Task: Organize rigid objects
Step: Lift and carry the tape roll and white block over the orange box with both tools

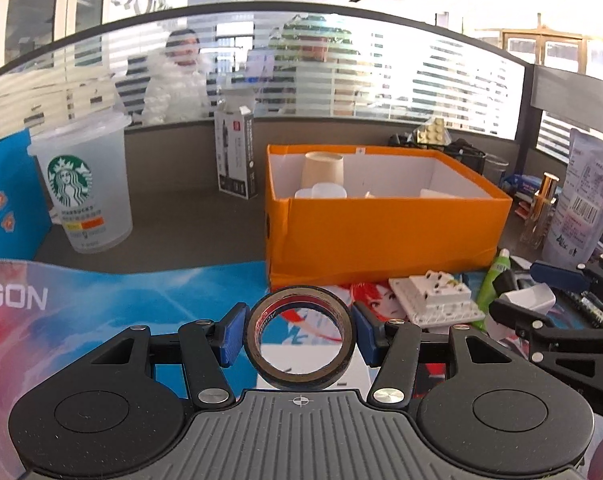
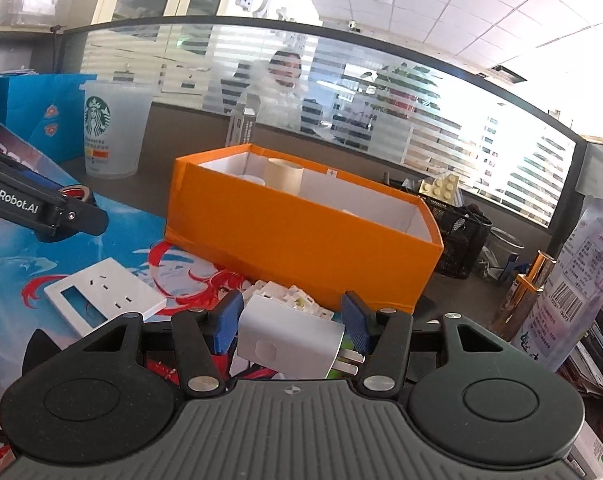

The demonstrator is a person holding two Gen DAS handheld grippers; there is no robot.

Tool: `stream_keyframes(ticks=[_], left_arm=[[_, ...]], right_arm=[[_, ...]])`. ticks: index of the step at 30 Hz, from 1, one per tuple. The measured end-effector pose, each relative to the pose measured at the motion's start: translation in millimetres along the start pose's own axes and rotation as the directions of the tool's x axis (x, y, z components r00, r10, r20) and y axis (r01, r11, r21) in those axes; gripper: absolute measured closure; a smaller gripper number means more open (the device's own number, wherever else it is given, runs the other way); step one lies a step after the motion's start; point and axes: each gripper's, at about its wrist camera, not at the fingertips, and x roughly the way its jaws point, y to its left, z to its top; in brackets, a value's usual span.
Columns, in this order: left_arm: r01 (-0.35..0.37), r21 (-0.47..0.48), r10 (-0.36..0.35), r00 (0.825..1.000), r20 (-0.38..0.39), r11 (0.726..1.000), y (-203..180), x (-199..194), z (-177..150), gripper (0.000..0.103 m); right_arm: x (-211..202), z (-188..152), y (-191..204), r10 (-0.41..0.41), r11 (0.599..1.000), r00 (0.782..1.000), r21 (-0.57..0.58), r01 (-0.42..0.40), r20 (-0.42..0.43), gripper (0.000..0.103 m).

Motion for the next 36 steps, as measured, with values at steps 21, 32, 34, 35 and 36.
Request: stream_keyframes(ticks=[21,32,34,35,36], left_arm=[[0.021,0.047,-0.023,0.998,0.058,0.999,-21.5,-3.9,28.0,0.050],[0.011,0.063,-0.019,0.992,0.128,0.998,-26.3,-7.8,57.6,0.050],[0.011,0.066,-0.020,0.990,0.136,0.998,-26.5,-7.4,62.7,0.050],[0.009,0.068,-0.018,0.990,0.141,0.998,-26.9,-6.7,65.4,0.050],[0.008,0.072,-0.018,0.989,0.145,0.997,-27.5,-6.2,67.4,0.050]], right_arm=[[-16.2,17.2,-15.3,-0.055,0.998,0.996,0.005,0.055,0.068,0.052],[-24.5,41.7,-33.5,-0.105,0.994,0.987,0.011,0.104,0.125,0.052],[-24.9,45.3,-35.7,-0.110,0.994,0.985,0.012,0.109,0.131,0.052],[-25.2,47.1,-36.7,-0.112,0.994,0.984,0.013,0.111,0.136,0.052],[-24.9,49.3,-37.5,-0.114,0.994,0.984,0.012,0.113,0.138,0.052]])
